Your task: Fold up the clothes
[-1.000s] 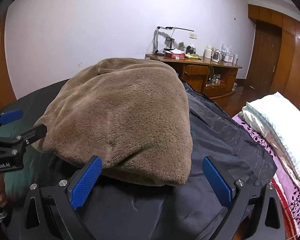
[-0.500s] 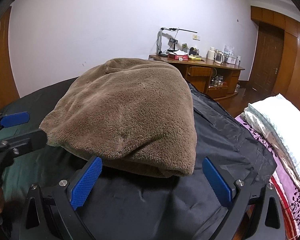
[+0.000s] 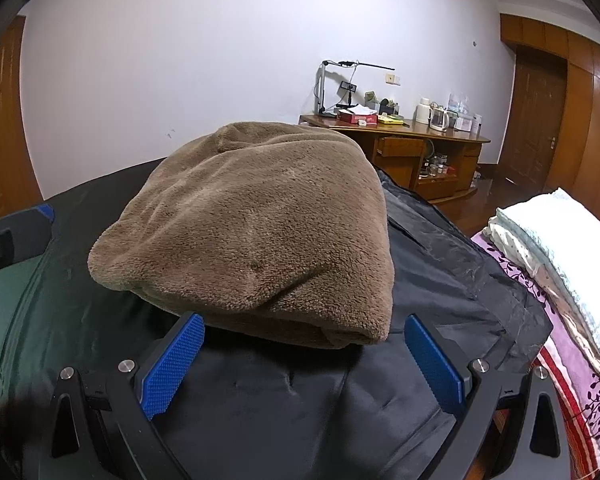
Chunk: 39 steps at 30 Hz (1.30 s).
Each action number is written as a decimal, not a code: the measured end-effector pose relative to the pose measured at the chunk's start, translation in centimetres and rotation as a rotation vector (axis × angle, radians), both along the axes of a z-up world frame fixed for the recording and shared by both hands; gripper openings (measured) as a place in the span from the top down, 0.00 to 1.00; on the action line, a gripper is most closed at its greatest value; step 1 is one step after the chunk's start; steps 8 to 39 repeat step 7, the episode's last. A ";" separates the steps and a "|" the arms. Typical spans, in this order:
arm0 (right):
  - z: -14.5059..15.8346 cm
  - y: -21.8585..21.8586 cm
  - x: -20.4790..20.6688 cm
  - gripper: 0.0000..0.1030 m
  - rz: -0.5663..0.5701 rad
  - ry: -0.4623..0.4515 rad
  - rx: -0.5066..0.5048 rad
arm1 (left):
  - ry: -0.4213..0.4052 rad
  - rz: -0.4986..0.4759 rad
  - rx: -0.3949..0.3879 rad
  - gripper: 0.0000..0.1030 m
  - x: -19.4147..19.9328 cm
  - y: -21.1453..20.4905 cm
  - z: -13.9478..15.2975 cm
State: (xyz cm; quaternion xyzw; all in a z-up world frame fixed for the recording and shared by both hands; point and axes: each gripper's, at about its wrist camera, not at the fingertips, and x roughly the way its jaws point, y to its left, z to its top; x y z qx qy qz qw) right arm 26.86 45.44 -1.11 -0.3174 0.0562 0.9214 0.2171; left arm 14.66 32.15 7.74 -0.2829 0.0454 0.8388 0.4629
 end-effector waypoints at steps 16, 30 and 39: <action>0.2 -0.1 0.1 0.01 0.003 0.010 0.000 | 0.039 0.048 -0.044 0.00 0.0 0.2 0.2; 0.2 -0.1 0.1 0.01 0.003 0.010 0.000 | 0.039 0.048 -0.044 0.00 0.0 0.2 0.2; 0.2 -0.1 0.1 0.01 0.003 0.010 0.000 | 0.039 0.048 -0.044 0.00 0.0 0.2 0.2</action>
